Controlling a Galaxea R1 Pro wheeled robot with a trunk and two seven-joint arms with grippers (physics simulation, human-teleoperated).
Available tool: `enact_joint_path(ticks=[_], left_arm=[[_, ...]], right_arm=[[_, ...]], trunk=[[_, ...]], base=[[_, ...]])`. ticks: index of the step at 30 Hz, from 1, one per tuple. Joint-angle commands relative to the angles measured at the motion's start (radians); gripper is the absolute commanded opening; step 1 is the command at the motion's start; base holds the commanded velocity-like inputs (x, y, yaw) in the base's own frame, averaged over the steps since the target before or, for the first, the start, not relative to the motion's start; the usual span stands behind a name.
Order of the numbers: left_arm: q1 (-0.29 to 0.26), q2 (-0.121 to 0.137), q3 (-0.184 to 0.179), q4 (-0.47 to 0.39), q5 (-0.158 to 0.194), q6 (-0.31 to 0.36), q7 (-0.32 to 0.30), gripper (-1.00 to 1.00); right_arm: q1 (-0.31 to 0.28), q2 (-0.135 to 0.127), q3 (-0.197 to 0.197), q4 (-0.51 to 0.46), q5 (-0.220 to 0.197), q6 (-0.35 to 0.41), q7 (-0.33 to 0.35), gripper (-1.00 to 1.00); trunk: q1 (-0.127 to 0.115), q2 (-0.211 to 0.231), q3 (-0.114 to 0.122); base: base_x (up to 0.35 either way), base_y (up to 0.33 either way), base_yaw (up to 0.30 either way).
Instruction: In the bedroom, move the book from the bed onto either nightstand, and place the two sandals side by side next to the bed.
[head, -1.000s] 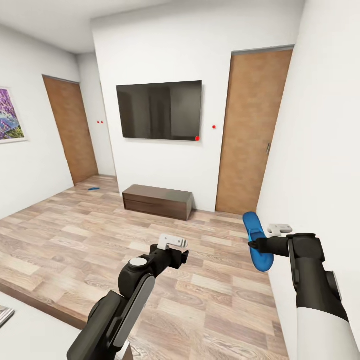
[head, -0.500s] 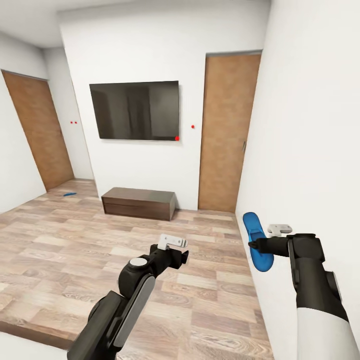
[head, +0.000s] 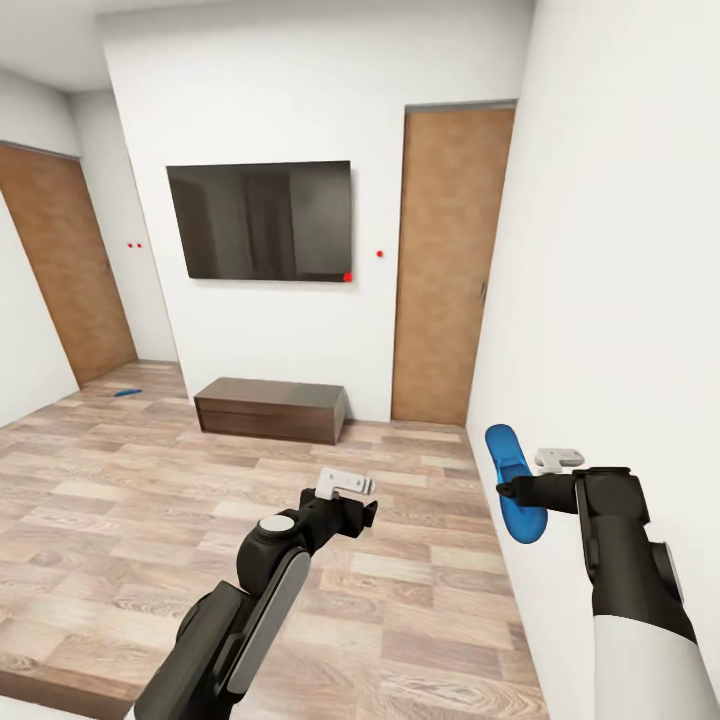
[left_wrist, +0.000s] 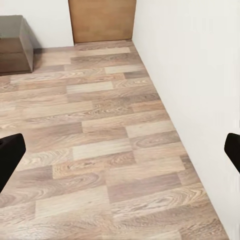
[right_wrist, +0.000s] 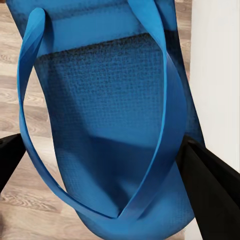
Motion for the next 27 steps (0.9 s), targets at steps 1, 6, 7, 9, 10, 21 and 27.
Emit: enact_joint_path(ticks=[1,6,7,9,10,21,27], left_arm=[[-0.001,0.0,-0.001,0.0,0.01,0.003,0.01,1.0],[-0.001,0.0,-0.001,0.001,0.01,0.002,0.01,1.0],[-0.001,0.0,-0.001,0.003,0.01,0.002,0.01,1.0],[-0.001,0.0,-0.001,0.005,0.01,0.002,0.01,1.0],[-0.001,0.0,-0.001,0.005,0.01,0.002,0.01,1.0],[-0.001,-0.001,-0.002,0.009,0.01,0.002,0.01,1.0],[-0.001,-0.001,-0.002,0.01,0.01,0.002,0.01,1.0]], right_arm=[[-0.001,0.0,0.0,-0.001,0.009,0.003,0.01,-1.0],[-0.001,0.0,0.001,-0.001,0.009,0.003,0.01,-1.0],[-0.001,0.0,0.001,-0.001,0.009,0.003,0.01,-1.0],[-0.001,0.0,0.002,-0.001,0.009,0.003,0.01,-1.0],[-0.001,0.0,0.003,-0.001,0.009,0.003,0.01,-1.0],[-0.001,0.002,0.009,0.001,0.009,0.003,0.01,-1.0],[-0.001,0.002,0.01,0.001,0.009,0.003,0.01,-1.0]], trunk=[[0.001,-0.001,0.0],[0.001,-0.001,0.0],[0.001,-0.001,-0.001],[0.001,-0.001,-0.001],[0.001,-0.001,-0.002],[0.001,-0.001,-0.006],[0.001,-0.001,-0.006]], base=[[0.26,0.139,-0.003],[0.273,0.134,-0.001],[0.251,0.11,0.041],[0.245,0.085,0.116],[0.242,0.063,0.15],[0.241,0.017,0.084],[0.244,-0.027,0.006]])
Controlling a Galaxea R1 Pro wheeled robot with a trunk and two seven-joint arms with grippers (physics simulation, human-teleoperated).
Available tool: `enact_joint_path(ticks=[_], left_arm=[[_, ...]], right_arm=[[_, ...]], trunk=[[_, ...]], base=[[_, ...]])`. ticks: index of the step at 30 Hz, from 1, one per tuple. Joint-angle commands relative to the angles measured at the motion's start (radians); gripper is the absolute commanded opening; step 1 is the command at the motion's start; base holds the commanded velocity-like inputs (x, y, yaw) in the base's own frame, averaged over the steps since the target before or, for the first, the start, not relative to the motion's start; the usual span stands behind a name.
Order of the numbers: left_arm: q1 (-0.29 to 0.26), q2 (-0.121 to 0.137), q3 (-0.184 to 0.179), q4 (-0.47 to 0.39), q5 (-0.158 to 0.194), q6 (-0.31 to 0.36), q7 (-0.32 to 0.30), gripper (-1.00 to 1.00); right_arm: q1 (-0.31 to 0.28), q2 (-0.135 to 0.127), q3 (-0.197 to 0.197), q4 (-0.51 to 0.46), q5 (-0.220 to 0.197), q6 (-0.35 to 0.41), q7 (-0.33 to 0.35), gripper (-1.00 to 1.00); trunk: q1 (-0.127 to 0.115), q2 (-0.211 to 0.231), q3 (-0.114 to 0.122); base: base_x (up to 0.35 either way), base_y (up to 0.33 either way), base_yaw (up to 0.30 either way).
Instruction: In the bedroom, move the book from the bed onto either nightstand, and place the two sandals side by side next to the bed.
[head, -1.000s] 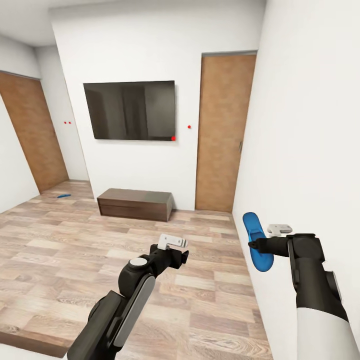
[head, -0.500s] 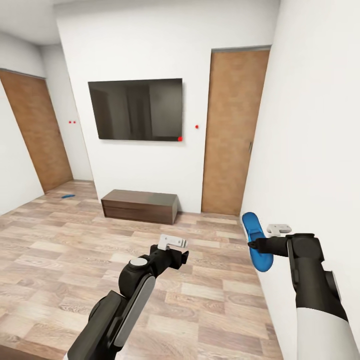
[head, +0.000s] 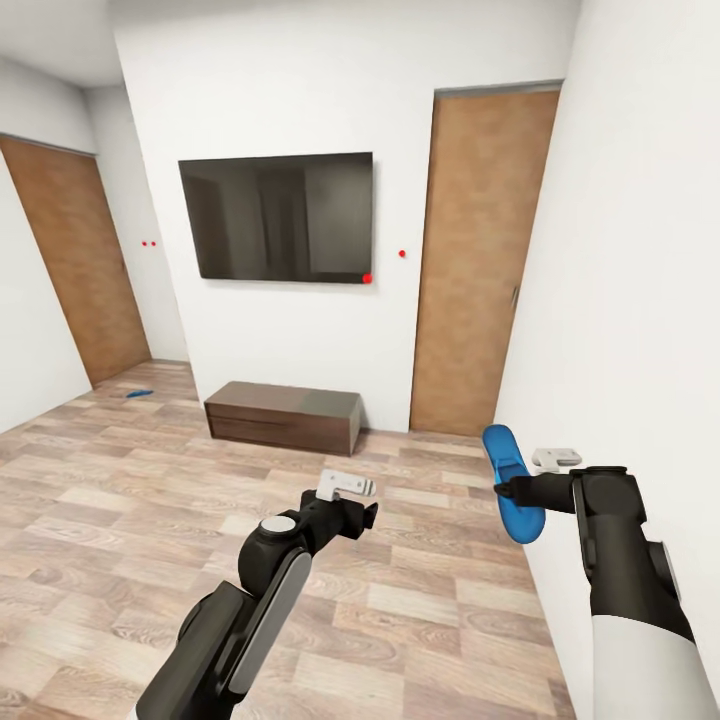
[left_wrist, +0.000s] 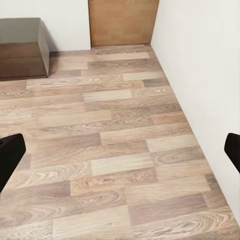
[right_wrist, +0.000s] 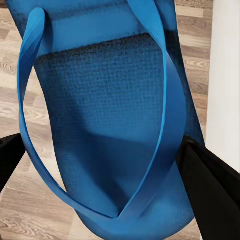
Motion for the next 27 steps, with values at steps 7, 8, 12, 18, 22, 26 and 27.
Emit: enact_joint_path(ticks=[7,8,12,18,22,26,27], left_arm=[[-0.001,0.0,-0.012,0.02,0.009,0.003,0.01,1.0],[-0.001,0.0,-0.014,0.021,0.008,0.003,0.01,1.0],[-0.001,0.0,-0.035,0.028,0.005,0.003,0.011,1.0],[-0.001,0.0,-0.057,0.033,0.005,0.002,0.011,1.0],[-0.001,0.0,-0.061,0.035,0.004,0.001,0.011,1.0],[-0.002,0.0,-0.062,0.036,0.004,0.0,0.011,1.0],[-0.002,-0.001,-0.062,0.036,0.004,0.001,0.011,1.0]], right_arm=[[-0.001,0.0,-0.001,-0.001,0.008,0.003,0.01,-1.0],[-0.001,0.0,0.0,-0.001,0.008,0.003,0.01,-1.0],[0.0,0.001,0.002,0.001,0.008,0.003,0.01,-1.0],[-0.001,0.001,0.003,0.003,0.008,0.003,0.01,-1.0],[0.0,0.006,0.02,0.006,0.008,0.003,0.011,-1.0],[0.01,0.013,0.099,0.009,0.009,0.003,0.011,-1.0],[0.014,0.014,0.116,0.009,0.009,0.003,0.011,-1.0]], trunk=[[0.001,-0.001,0.0],[0.001,-0.001,0.0],[0.001,-0.001,0.0],[0.001,-0.001,0.0],[0.001,-0.001,0.0],[0.001,-0.001,0.0],[0.001,-0.001,0.0]], base=[[0.265,-0.131,0.001],[0.276,-0.184,0.0],[0.276,-0.211,0.0],[0.178,-0.138,0.0],[0.045,-0.032,0.0],[0.057,-0.012,0.0],[0.082,-0.006,0.0]])
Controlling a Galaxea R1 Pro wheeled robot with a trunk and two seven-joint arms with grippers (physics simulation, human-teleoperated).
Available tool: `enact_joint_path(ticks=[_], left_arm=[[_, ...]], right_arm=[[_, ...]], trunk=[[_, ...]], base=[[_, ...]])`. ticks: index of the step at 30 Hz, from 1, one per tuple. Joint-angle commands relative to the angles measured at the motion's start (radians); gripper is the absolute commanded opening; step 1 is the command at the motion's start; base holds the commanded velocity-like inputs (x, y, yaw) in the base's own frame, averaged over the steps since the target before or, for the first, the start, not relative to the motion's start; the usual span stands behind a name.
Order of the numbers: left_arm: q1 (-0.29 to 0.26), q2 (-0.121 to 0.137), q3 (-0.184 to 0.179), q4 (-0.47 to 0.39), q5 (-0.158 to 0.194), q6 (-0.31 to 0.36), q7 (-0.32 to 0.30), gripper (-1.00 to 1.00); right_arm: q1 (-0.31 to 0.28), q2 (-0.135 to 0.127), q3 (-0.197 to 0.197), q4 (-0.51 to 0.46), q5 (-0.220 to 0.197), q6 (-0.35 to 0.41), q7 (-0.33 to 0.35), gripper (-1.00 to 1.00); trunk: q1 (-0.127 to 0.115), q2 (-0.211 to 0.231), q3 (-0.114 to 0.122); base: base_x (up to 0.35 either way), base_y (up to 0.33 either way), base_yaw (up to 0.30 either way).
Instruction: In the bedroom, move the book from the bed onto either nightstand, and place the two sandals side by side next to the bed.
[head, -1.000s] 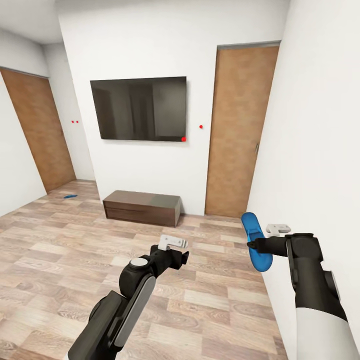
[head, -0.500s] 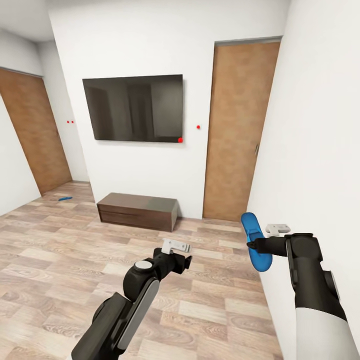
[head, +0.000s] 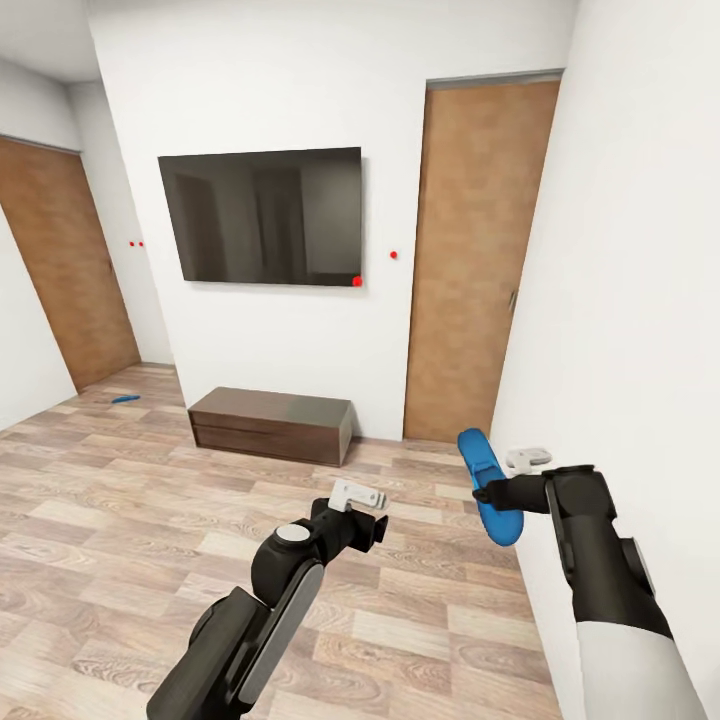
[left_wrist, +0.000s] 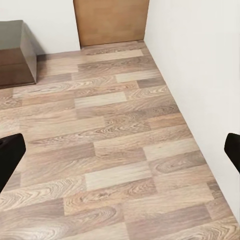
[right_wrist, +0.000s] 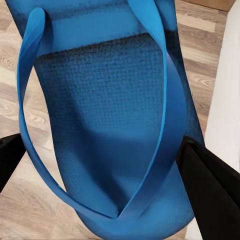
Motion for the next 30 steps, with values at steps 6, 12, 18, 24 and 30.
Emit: enact_joint_path(ticks=[6,12,18,24,30], left_arm=[[-0.001,0.0,-0.001,0.0,0.01,0.004,0.01,1.0],[-0.001,-0.001,-0.001,0.0,0.01,0.004,0.01,1.0],[-0.002,-0.001,-0.001,0.0,0.01,0.004,0.01,1.0],[-0.002,-0.001,-0.001,0.001,0.009,0.004,0.01,1.0],[-0.002,-0.001,-0.001,0.003,0.01,0.004,0.01,1.0]], right_arm=[[0.012,0.004,0.065,0.0,0.013,0.002,0.01,-1.0],[0.015,0.004,0.08,0.001,0.013,0.002,0.01,-1.0],[0.016,0.005,0.083,0.002,0.013,0.002,0.01,-1.0],[0.016,0.006,0.085,0.003,0.013,0.002,0.01,-1.0],[0.017,0.006,0.087,0.013,0.014,0.002,0.009,-1.0]], trunk=[[0.001,-0.001,0.0],[0.001,-0.001,0.0],[0.001,-0.001,0.0],[0.001,-0.001,0.0],[0.001,-0.001,0.0]], base=[[0.119,-0.003,0.0],[0.189,-0.001,0.0],[0.232,0.0,0.0],[0.284,-0.015,0.0],[0.318,-0.034,0.0]])
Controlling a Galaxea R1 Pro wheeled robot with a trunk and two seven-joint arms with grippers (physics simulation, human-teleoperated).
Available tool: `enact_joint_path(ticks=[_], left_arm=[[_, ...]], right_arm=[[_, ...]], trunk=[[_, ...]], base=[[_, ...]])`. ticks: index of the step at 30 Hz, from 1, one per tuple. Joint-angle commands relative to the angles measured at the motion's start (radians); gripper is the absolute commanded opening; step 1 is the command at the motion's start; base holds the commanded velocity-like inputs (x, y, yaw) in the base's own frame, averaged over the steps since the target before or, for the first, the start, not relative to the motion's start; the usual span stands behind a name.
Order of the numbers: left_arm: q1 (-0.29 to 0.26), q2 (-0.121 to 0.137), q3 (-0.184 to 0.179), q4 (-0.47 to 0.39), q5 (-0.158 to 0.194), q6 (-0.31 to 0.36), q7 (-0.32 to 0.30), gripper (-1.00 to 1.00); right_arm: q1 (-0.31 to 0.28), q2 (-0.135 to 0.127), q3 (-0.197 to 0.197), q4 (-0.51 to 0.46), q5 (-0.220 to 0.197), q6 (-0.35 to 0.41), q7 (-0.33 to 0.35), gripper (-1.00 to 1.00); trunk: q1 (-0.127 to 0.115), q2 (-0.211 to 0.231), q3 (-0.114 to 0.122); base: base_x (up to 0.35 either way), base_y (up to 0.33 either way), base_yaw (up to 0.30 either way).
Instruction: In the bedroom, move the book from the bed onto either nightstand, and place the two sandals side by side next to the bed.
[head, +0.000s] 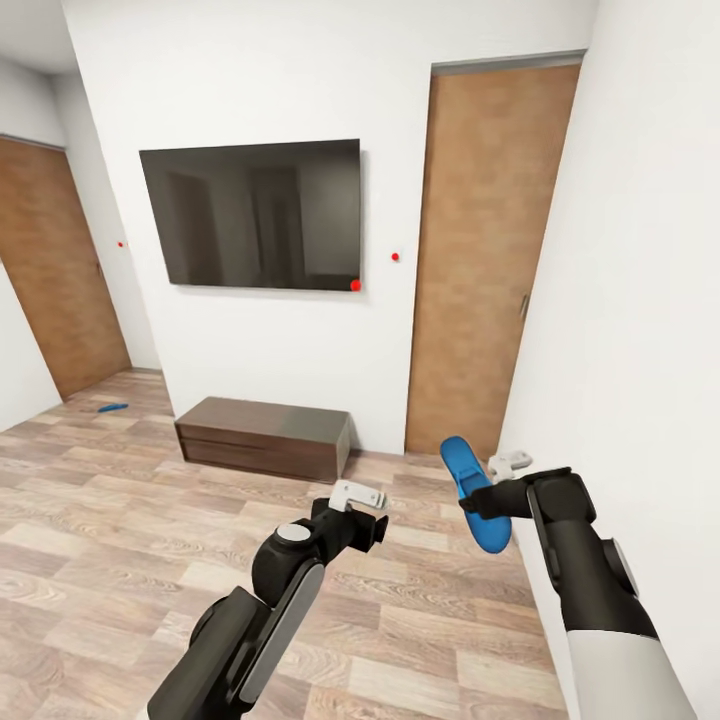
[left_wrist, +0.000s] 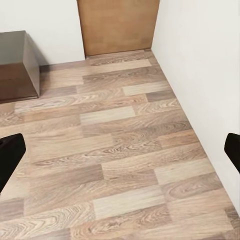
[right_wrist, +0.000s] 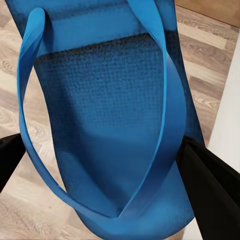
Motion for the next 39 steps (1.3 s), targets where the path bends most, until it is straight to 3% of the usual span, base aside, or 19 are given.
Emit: enact_joint_path(ticks=[1,12,25,33,39], left_arm=[[-0.001,0.0,-0.001,0.002,0.011,0.003,0.01,1.0],[-0.001,-0.001,-0.001,0.023,0.011,0.002,0.01,1.0],[-0.001,-0.001,-0.001,0.023,0.011,0.002,0.01,1.0],[-0.001,-0.001,0.0,0.023,0.011,0.002,0.01,1.0],[-0.001,0.0,0.0,0.023,0.011,0.002,0.01,1.0]], right_arm=[[-0.001,0.001,-0.002,0.001,0.009,0.002,0.01,-1.0],[-0.001,0.005,-0.001,0.008,0.009,0.002,0.01,-1.0],[-0.001,0.034,-0.001,0.012,0.014,0.002,0.007,-1.0],[0.0,0.036,0.06,0.035,0.014,0.002,0.004,-1.0],[0.001,0.04,0.079,0.049,0.008,0.002,0.009,-1.0]], trunk=[[0.001,-0.001,0.0],[0.001,-0.001,0.0],[0.001,-0.001,0.0],[0.001,-0.001,0.0],[0.001,-0.001,0.0]], base=[[0.339,-0.012,0.0],[0.347,-0.003,0.0],[0.35,0.0,0.0],[0.35,0.033,0.0],[0.299,0.059,0.0]])
